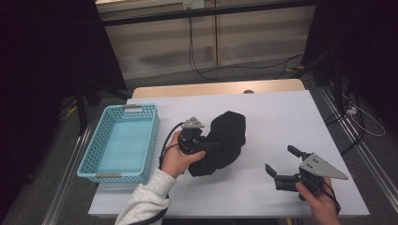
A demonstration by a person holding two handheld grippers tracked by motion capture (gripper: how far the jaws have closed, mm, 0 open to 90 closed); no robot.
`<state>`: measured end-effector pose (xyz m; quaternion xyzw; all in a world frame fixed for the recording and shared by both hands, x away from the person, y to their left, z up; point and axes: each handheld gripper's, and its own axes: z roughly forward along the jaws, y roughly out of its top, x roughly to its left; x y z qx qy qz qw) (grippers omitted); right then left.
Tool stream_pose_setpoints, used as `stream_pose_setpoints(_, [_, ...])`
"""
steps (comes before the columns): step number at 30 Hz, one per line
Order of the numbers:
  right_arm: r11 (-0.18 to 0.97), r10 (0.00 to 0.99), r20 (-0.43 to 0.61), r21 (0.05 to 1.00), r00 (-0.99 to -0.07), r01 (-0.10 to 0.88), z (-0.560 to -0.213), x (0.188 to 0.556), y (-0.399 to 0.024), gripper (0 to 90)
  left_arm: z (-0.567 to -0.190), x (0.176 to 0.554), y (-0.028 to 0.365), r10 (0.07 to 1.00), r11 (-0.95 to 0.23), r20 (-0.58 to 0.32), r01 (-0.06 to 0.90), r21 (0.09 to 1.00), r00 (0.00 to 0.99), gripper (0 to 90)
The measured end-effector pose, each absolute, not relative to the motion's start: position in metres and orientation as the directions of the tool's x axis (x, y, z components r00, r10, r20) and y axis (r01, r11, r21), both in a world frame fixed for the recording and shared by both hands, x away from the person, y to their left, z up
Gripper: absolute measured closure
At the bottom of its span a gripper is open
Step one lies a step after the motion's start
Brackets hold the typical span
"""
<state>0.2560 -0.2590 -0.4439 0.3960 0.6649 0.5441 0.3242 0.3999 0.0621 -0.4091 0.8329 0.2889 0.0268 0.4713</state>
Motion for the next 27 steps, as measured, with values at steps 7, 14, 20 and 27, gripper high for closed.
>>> stream_pose_setpoints(7, [0.112,0.873,-0.008,0.977,-0.488,0.184,-0.445,0.255,-0.26,0.4,-0.423,0.401,0.078,0.547,-0.343,-0.221,0.457,0.821,0.807,24.6])
stream_pose_setpoints(14, [0.12,0.874,-0.014,0.975,-0.485,0.188,-0.445,0.258,-0.258,0.2,-0.414,0.392,0.103,0.576,-0.331,-0.168,0.416,0.847,0.8,14.1])
stream_pose_setpoints(20, [0.123,0.871,-0.013,0.974,-0.491,0.192,-0.446,0.263,-0.253,0.2,-0.416,0.384,0.116,0.577,-0.348,-0.161,0.419,0.838,0.801,9.1])
stream_pose_setpoints(27, [0.14,0.867,-0.019,0.968,-0.498,0.207,-0.445,0.267,-0.248,0.2,-0.416,0.383,0.123,0.595,-0.35,-0.151,0.424,0.835,0.789,8.4])
